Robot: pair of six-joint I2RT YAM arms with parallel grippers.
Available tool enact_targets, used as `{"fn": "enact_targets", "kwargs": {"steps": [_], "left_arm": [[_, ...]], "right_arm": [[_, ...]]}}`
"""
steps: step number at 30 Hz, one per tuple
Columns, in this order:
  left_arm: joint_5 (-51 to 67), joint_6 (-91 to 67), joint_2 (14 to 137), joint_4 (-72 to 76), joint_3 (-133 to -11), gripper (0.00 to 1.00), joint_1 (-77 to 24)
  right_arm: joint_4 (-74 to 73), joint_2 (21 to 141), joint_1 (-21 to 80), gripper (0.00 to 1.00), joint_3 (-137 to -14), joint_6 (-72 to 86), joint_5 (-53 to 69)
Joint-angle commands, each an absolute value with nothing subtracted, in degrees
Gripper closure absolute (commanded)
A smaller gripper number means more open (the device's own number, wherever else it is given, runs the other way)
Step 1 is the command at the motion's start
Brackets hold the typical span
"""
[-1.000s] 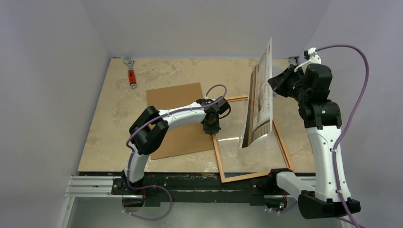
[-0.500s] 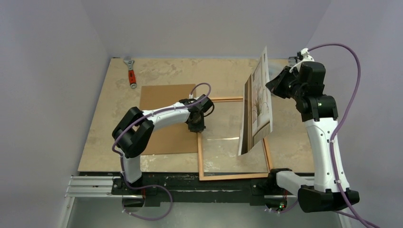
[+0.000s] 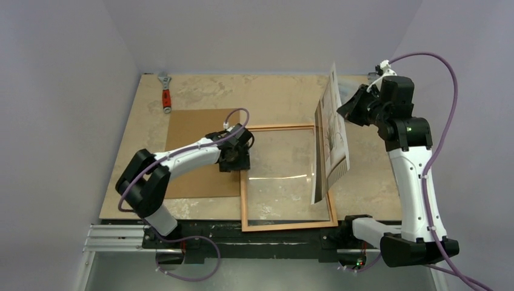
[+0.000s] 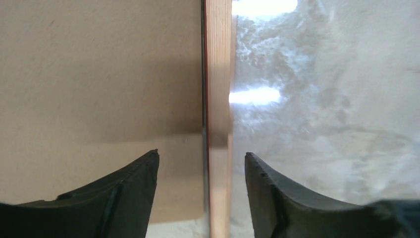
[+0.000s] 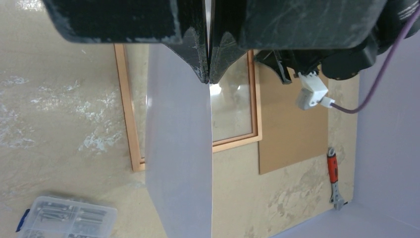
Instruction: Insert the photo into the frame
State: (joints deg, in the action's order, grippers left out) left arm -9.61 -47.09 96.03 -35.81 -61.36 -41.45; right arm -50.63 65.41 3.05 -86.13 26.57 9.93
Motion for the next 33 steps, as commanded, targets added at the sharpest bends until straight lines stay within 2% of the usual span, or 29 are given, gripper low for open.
{"fn": "enact_targets", "kwargs": {"steps": [1, 3, 6, 11, 16, 21, 23, 26, 29, 33], "left_arm": [[-8.72, -45.09, 83.86, -34.01, -60.22, 0.27, -40.9], [-8.53, -45.06, 79.53, -34.75, -60.07, 0.16, -40.65], [-8.33, -45.51, 73.25, -35.89, -59.58, 0.09, -39.99], [-7.21, -47.17, 67.03, -37.24, -58.02, 0.08, -38.59], [-6.41, -51.43, 62.59, -37.97, -54.7, 0.08, -35.35], [-1.93, -54.02, 59.57, -35.06, -48.45, 0.07, -30.12], [-0.57, -54.14, 58.74, -34.27, -46.31, 0.07, -28.5], [1.72, -53.99, 57.37, -32.82, -43.25, 0.07, -26.46], [5.01, -53.76, 56.74, -29.1, -40.24, 0.07, -24.5], [9.74, -53.79, 58.87, -22.54, -36.81, 0.08, -23.9]], "right_arm": [[-51.86, 65.98, 6.47, 1.0, -87.56, 26.33, 9.09], [-52.05, 66.86, 9.91, 1.0, -87.52, 27.07, 6.08], [-52.37, 68.62, 16.38, 1.0, -87.56, 28.84, 1.12], [-50.06, 71.08, 28.11, 1.0, -84.51, 32.65, -6.6], [-43.85, 75.55, 39.97, 1.0, -79.07, 37.85, -8.5], [-32.14, 79.33, 47.11, 1.0, -74.43, 42.21, -3.23], [-26.79, 80.18, 48.43, 0.88, -72.95, 43.36, -0.12], [-20.95, 81.32, 48.93, 0.65, -71.55, 44.69, 6.24], [-17.95, 80.0, 48.89, 0.42, -69.69, 45.41, 7.42], [-18.07, 77.91, 47.92, 0.29, -68.26, 45.63, 7.79]]}}
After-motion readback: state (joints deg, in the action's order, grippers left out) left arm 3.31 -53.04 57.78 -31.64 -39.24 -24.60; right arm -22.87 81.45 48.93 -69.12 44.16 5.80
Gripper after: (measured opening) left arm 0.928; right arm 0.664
